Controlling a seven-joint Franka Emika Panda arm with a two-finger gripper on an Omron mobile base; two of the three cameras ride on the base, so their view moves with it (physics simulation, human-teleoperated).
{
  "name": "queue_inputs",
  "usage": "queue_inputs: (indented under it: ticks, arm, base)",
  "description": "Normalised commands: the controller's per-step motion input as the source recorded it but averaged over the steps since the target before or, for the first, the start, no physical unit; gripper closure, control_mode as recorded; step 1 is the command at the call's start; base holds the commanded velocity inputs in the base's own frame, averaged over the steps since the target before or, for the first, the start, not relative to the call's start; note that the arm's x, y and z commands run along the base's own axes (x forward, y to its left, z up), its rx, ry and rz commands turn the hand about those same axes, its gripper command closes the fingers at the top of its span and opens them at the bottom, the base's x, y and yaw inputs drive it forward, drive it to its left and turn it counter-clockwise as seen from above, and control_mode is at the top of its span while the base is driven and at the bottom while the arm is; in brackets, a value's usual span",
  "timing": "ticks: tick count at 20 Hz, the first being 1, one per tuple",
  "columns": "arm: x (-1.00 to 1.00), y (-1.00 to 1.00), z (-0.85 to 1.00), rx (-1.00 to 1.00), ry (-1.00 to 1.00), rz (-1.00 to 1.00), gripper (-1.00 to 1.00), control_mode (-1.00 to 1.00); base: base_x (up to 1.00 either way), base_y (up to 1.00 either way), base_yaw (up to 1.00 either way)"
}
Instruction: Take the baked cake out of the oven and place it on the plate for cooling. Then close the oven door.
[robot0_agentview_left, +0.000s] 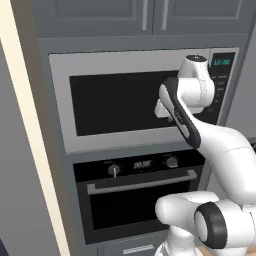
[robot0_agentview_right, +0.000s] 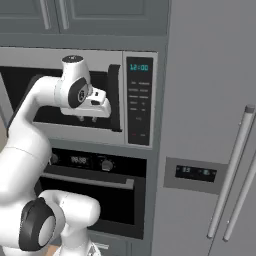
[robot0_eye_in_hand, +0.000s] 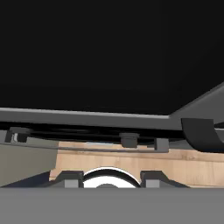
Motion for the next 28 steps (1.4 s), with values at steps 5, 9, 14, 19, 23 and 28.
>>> queue_inputs:
  ticks: [5, 9, 14, 19, 23, 28]
  arm:
    - [0.00, 0.00, 0.00, 0.00, 0.00, 0.00, -1.00, 1.00]
    - [0.00, 0.00, 0.00, 0.00, 0.00, 0.00, -1.00, 1.00]
    - [0.00, 0.00, 0.00, 0.00, 0.00, 0.00, -1.00, 1.00]
    - [0.00, 0.00, 0.00, 0.00, 0.00, 0.00, -1.00, 1.00]
    - [0.00, 0.00, 0.00, 0.00, 0.00, 0.00, -1.00, 1.00]
    - [0.00, 0.00, 0.00, 0.00, 0.00, 0.00, -1.00, 1.00]
  base:
    - [-0.06, 0.00, 0.00]
    - [-0.95, 0.04, 0.02]
    - [-0.21, -0.18, 0.10]
    - [0.15, -0.91, 0.41]
    - [0.00, -0.84, 0.60]
    - [0.00, -0.69, 0.66]
